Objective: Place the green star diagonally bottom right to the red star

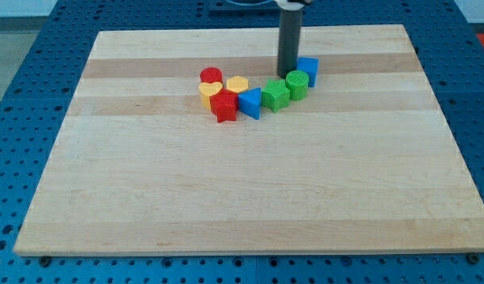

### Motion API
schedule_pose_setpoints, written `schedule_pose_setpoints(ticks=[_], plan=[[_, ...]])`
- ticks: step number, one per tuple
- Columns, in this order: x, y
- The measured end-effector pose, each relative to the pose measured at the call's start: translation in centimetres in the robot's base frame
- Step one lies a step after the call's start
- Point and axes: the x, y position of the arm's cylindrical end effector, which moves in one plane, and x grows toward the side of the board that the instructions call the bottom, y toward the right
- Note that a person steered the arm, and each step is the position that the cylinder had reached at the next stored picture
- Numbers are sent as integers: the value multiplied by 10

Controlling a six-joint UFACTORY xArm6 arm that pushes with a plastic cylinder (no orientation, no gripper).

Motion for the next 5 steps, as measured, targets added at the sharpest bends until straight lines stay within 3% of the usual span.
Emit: schedule_pose_setpoints(ticks=[3,5], plan=[[-1,17],[2,-39]])
